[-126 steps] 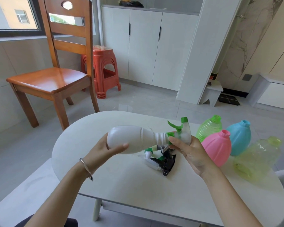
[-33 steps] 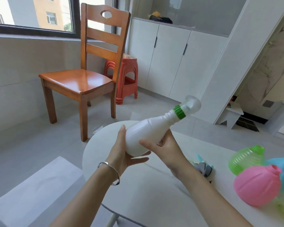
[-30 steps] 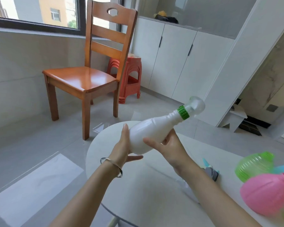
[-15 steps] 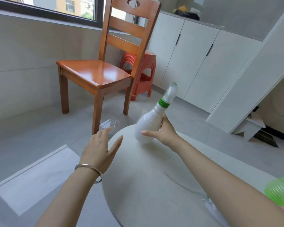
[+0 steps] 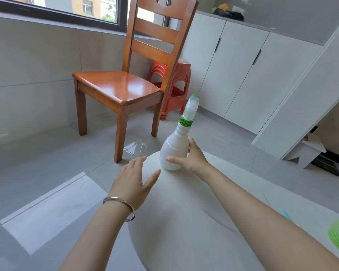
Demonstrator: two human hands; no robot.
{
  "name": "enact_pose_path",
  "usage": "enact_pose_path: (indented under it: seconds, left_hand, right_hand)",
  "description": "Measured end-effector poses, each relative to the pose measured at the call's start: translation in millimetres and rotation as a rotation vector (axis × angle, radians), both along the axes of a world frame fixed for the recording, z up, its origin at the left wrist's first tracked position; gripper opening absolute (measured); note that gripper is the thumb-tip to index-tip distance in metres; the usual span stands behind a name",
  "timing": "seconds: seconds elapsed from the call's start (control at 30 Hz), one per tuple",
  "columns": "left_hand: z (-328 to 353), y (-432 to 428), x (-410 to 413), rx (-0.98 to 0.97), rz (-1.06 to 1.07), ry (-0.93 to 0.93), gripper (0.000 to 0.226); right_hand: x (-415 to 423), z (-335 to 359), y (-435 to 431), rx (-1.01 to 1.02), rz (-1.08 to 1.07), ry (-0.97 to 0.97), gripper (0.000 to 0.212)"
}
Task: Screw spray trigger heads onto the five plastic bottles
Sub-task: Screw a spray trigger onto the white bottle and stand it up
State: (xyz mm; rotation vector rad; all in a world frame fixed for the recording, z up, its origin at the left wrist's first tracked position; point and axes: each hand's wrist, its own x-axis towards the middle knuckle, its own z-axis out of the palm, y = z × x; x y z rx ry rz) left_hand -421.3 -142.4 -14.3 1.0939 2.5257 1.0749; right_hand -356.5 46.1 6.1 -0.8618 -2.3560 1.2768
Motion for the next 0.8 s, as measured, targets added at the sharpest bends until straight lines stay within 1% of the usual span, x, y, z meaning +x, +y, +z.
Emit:
enact_pose_path:
  seconds: [0.17,0.23,0.33,0.4,0.47,0.6,0.8]
  left_hand:
    - [0.2,-0.3,0.6,-0.003,0.002,0.004,0.059]
    - [0.7,0.1,0.9,-0.004,0.004,0.002,0.059]
    - [1.8,3.0,3.8,-0.012,-0.004,0.009,0.060]
    - [3.2,6.0,8.5,-0.011,-0.023,0.014,0.060]
    - [6.1,9.8,15.6,0.001,-0.054,0.021,0.060]
    - [13.9,22.1,38.7,0.032,-0.113,0.030,0.056]
    - [22.8,49.7,96.7,0.056,-0.266,0.038,0.054]
  right_hand:
    - [1.5,-3.2,0.3,-0.037,0.007,-0.055,0.086]
    - [5.5,-7.0,0.3,-0.048,0.007,-0.082,0.091]
    - [18.4,-6.8,-2.6,-0.076,-0.003,-0.076,0.100]
    - [31.8,0.0,-6.2,-0.070,-0.008,-0.059,0.100]
    - [50.2,10.1,-9.5,-0.035,-0.019,-0.016,0.095]
    - [106.5,36.2,-16.3,0.081,0.010,0.032,0.077]
    - [217.1,64.6,-14.9,0.176,-0.092,0.051,0.065]
